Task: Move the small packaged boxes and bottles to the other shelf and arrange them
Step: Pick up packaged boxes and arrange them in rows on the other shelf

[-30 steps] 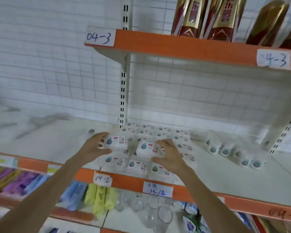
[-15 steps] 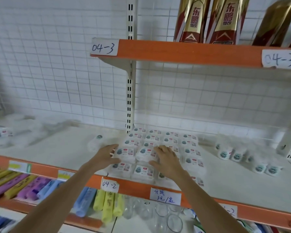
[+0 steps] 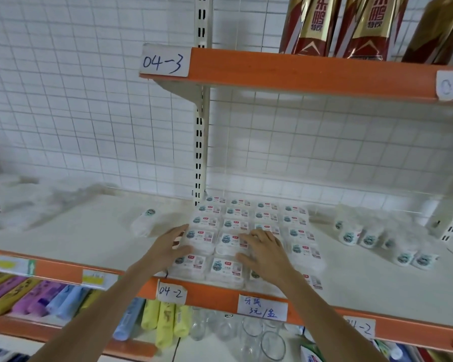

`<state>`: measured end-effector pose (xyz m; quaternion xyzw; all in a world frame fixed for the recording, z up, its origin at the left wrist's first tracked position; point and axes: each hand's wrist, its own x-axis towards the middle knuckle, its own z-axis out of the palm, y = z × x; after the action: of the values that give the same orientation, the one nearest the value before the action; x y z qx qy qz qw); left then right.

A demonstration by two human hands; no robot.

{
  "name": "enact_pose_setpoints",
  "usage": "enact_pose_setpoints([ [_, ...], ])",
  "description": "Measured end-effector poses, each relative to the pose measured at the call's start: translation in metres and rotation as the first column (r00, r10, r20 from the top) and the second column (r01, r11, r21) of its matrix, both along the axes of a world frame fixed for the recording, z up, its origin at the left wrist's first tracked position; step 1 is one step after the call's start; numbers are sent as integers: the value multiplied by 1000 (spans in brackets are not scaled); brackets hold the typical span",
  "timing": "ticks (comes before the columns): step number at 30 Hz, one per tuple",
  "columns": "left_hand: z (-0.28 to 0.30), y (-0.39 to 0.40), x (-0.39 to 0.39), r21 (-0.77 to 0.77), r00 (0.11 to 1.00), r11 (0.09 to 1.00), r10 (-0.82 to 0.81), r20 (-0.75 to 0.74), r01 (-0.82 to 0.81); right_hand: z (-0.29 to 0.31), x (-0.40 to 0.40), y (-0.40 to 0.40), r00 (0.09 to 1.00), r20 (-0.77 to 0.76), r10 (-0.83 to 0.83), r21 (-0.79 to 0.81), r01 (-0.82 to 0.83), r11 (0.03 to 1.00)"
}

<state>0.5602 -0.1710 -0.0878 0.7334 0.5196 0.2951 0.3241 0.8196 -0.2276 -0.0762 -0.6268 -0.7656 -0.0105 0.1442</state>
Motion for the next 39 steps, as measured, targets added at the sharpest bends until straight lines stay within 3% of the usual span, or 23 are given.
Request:
enact_pose_setpoints([
  [9, -8, 11, -4, -34, 999, 999, -16, 45, 18, 1, -1, 2, 1000, -5, -28, -35, 28, 999],
  [18, -2, 3, -5, 130, 987, 981, -134, -84, 144, 2, -14, -13, 993, -6, -120, 17, 120, 993],
  [23, -2, -12, -12, 314, 963, 924, -153, -221, 219, 3, 3, -39, 931, -62, -359, 22, 361, 932],
  [26, -6, -12, -4, 432, 921, 845, -162, -355, 315, 2, 17, -50, 871, -44, -489, -70, 486, 871],
  [32, -3, -18, 22, 408, 812, 791, -183, -555, 457, 2, 18, -57, 890, 68, -452, -235, 454, 859],
  [39, -7, -19, 25, 343, 781, 823, -179, -598, 452, 8, 21, -58, 901, 117, -417, -287, 433, 855],
])
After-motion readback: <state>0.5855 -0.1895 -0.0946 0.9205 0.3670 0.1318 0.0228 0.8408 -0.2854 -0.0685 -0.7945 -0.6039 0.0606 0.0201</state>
